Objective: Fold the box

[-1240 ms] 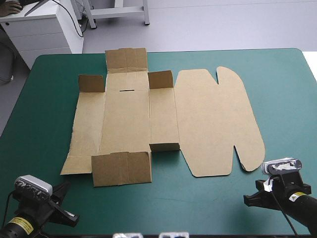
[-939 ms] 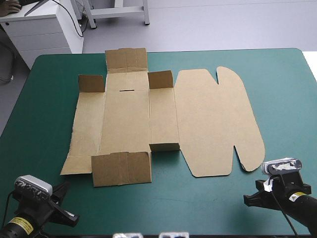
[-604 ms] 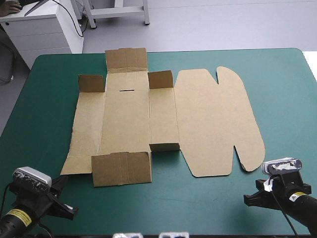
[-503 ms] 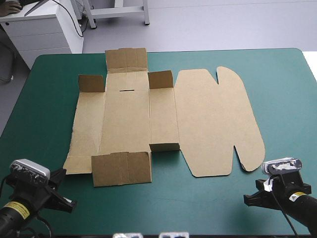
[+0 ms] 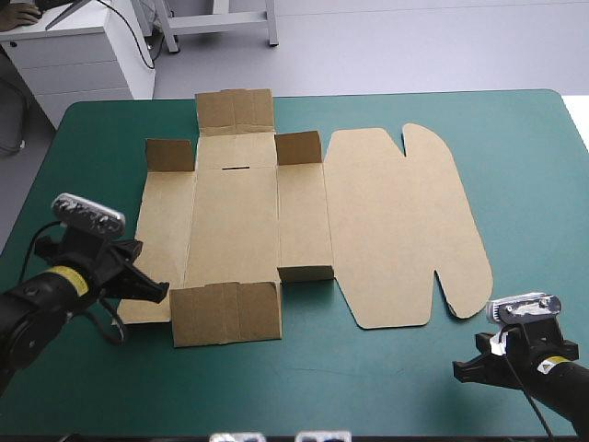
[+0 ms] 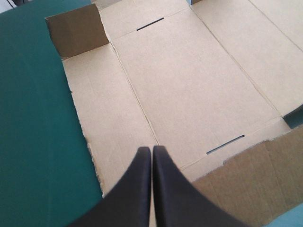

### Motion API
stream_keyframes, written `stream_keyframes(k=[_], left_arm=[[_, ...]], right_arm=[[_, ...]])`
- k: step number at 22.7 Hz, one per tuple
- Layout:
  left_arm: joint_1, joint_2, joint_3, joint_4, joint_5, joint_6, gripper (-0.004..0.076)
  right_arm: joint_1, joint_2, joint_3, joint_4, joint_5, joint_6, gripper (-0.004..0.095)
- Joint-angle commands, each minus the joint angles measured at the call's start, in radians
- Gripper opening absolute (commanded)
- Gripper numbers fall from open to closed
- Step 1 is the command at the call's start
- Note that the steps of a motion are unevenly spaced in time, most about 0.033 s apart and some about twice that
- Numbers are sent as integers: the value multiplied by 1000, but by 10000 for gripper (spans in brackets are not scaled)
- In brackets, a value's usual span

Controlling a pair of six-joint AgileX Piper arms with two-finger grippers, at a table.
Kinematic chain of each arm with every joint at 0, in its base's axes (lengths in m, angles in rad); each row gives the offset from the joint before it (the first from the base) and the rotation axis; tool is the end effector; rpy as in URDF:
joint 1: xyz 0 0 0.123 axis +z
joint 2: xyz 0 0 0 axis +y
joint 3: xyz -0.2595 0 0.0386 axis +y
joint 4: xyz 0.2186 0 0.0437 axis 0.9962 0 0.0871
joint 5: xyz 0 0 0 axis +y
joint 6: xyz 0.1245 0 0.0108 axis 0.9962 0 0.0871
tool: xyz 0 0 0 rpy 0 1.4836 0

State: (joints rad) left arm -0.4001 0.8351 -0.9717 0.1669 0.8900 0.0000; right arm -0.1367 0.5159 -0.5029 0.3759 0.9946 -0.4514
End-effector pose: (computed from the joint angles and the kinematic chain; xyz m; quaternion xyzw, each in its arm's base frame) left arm 0.1564 -0.0486 0.3384 0.1966 0.8747 -0.0070 0.4430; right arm 0.0920 0.0262 0.2332 -0.1000 0.9267 0.0823 0.3529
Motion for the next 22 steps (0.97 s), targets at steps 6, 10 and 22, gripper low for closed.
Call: stream_keyframes(k=[6,10,22], left_arm=[[38,236,-165,47,-103,-45,-8],[230,334,-235,-72,-123,15,-8],[985,648,-261,-903,171,551,-8]], right_arm=[[3,9,-23,20,-46,-1,-19],[3,9,-23,20,-46,1,-19],[3,9,-23,16,-48,1,-19]])
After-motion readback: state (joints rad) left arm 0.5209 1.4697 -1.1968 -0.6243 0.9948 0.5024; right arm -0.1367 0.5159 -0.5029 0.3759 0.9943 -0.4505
